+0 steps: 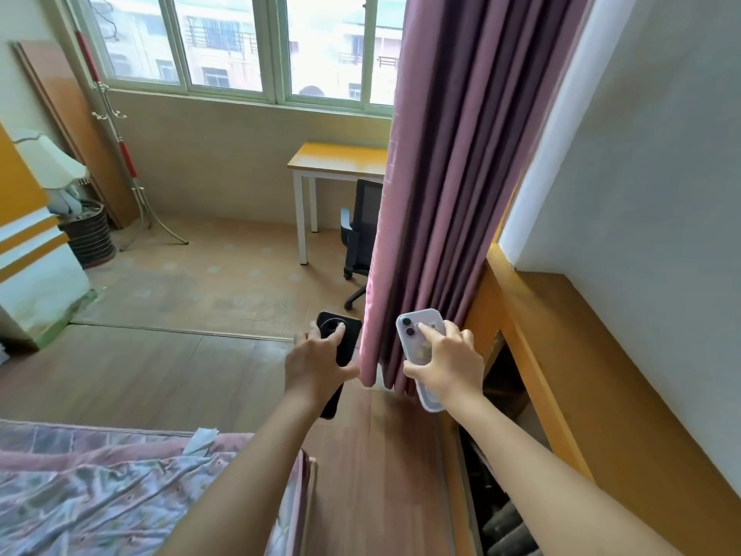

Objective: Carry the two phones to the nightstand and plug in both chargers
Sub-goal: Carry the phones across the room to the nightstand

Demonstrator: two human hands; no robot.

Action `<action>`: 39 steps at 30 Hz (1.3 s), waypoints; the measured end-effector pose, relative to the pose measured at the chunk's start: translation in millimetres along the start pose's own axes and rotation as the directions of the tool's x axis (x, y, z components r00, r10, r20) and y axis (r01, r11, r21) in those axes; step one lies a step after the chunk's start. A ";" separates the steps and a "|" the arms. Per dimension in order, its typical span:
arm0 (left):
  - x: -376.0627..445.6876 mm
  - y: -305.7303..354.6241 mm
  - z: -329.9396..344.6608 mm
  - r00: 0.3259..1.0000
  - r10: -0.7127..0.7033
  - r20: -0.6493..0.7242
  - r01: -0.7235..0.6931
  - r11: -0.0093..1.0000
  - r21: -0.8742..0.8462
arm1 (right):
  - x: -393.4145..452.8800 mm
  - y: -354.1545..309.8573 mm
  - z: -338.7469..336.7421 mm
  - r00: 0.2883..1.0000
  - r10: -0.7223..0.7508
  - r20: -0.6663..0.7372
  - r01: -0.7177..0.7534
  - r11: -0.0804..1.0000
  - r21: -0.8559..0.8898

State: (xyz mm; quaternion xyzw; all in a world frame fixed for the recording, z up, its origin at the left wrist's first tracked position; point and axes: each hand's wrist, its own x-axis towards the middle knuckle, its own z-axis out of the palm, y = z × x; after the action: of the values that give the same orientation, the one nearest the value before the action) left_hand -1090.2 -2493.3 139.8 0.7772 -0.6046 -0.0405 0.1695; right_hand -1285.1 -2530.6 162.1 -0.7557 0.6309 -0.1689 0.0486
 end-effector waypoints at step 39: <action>433.2 -178.6 35.0 0.824 -0.550 -0.134 0.547 0.835 -0.062 | 507.8 -190.4 177.5 0.879 -0.439 0.188 0.413 0.896 0.161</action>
State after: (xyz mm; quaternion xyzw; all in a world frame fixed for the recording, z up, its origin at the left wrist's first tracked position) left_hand -819.1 -2876.2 112.6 0.9171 -0.3415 -0.0365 0.2026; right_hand -975.8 -3010.0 148.7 -0.8858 0.4288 -0.1276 0.1234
